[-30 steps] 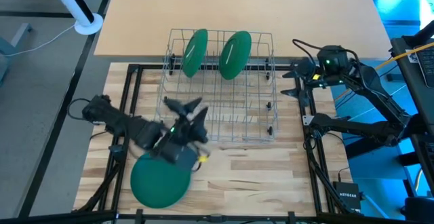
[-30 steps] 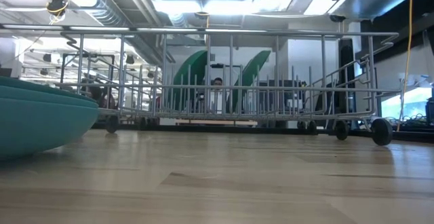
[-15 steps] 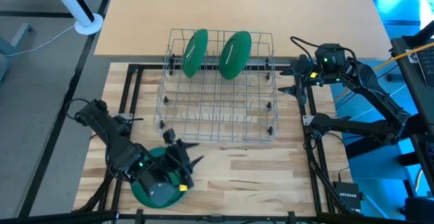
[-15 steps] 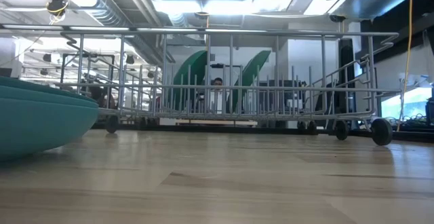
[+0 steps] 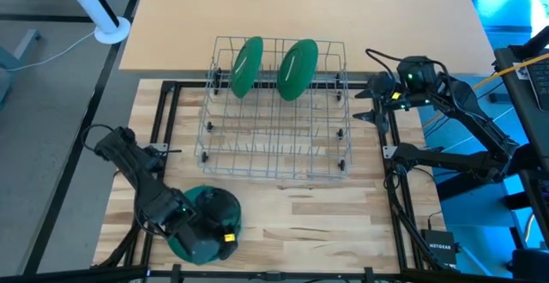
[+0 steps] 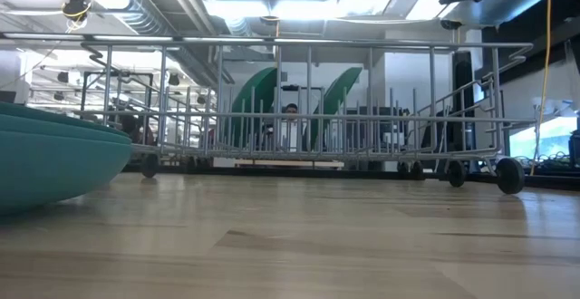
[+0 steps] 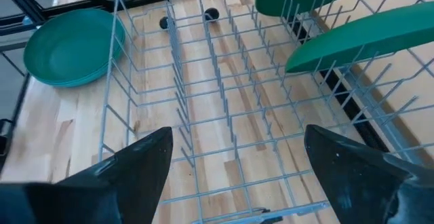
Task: Sort dishes
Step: Put the top green plate in the dish rack
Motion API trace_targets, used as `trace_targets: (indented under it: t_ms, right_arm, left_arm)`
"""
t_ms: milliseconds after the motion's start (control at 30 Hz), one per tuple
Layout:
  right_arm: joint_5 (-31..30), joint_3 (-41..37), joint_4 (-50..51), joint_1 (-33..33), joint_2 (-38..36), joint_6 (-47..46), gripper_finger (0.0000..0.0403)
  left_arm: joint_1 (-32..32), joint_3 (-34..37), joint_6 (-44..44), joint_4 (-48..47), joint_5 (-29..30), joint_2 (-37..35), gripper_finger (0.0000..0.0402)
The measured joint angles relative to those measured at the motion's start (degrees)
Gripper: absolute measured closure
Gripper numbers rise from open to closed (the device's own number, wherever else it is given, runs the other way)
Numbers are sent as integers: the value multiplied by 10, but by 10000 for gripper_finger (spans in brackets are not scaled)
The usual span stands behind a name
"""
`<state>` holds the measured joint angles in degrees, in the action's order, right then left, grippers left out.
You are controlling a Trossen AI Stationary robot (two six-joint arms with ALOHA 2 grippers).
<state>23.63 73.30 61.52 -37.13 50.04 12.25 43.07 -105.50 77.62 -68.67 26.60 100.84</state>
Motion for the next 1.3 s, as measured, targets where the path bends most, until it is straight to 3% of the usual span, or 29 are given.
trace_targets:
  t_ms: [167, 333, 900, 1300]
  right_arm:
    - [29, 0, 12, 0, 1, 0, 63]
    - [29, 0, 17, 0, 1, 0, 63]
    - [30, 0, 44, 0, 1, 17, 63]
    - [29, 0, 46, 0, 1, 33, 63]
  left_arm:
    - [19, 24, 201, -114, -103, -1, 219]
    - [43, 49, 347, -217, -170, -1, 219]
    - [93, 209, 557, -212, -233, -4, 219]
    - [109, 255, 559, -158, -250, -4, 219]
